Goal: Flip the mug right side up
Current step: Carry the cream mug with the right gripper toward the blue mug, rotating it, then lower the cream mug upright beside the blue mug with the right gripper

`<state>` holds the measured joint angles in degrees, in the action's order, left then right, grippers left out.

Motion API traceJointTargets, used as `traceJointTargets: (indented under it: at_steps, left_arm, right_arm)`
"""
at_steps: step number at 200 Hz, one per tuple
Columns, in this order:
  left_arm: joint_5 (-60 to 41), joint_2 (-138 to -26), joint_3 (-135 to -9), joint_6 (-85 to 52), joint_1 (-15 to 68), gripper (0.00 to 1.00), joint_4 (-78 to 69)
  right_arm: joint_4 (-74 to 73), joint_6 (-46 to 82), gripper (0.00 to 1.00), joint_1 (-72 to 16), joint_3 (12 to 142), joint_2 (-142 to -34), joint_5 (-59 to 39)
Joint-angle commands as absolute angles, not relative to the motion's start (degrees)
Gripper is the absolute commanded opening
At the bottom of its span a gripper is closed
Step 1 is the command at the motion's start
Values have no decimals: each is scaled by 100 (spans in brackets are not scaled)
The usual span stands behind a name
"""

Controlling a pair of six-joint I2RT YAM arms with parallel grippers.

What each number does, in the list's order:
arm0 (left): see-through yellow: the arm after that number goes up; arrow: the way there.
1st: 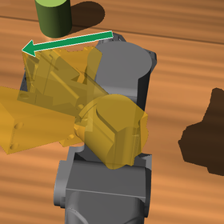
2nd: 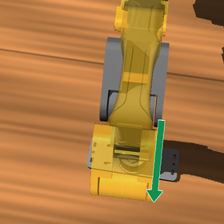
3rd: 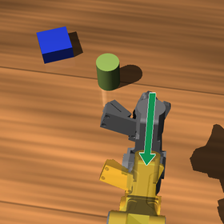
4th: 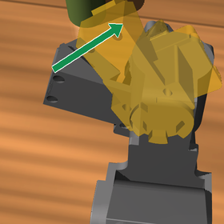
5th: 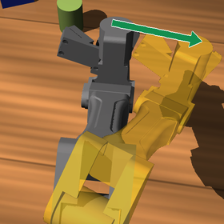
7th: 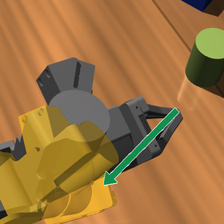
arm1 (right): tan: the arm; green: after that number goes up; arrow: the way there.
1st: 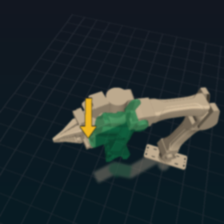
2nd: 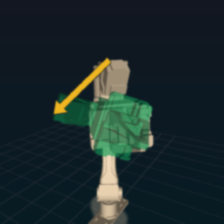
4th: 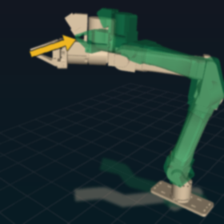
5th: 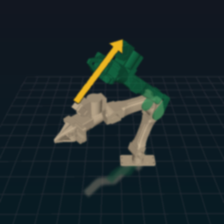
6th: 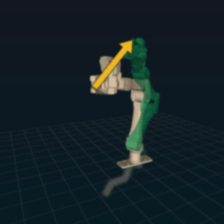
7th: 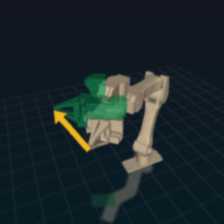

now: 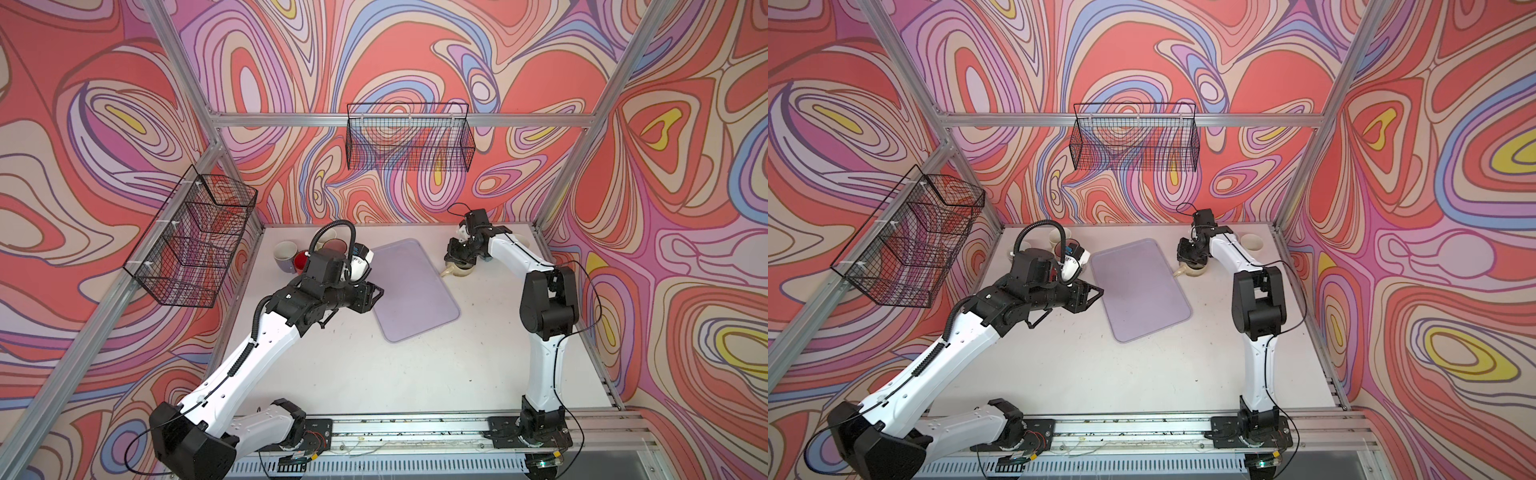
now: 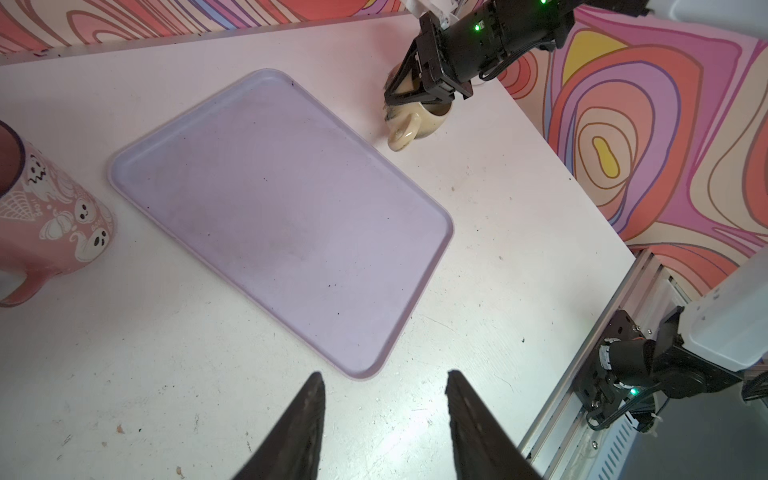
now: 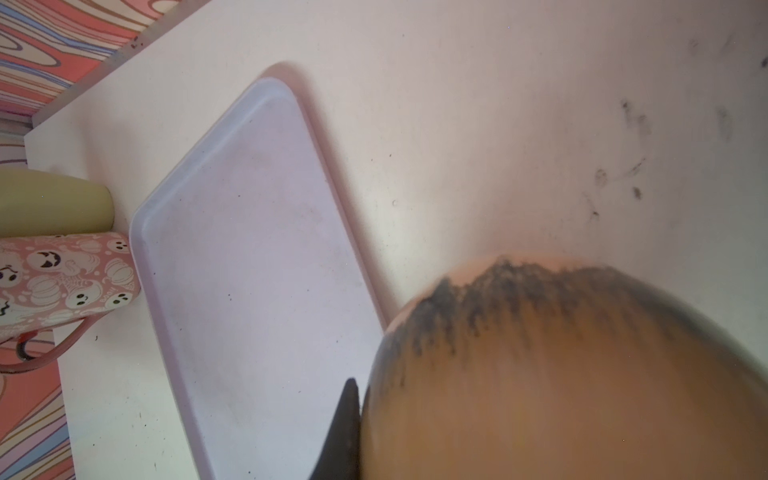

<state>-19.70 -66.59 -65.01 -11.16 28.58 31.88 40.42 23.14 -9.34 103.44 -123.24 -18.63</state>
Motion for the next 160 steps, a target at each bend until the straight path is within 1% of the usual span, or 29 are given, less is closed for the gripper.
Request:
traceJointTargets:
  at_steps: [1,73,160]
  left_arm:
    - [-2048,-6570,-6435,-1081,2900,50,3146]
    - [-2027,-6593,-6440,-1066,2900,50,3160]
    - [-2026,-6604,-6436,-1059,2905,49,3173]
  right_arm:
    - [3815,2451,0,-794,10671,-12445,-1769]
    - [3732,2664,0,-658,11273,-13015,-1916]
    - [3728,2743,0,-605,11680,-13479,-1985]
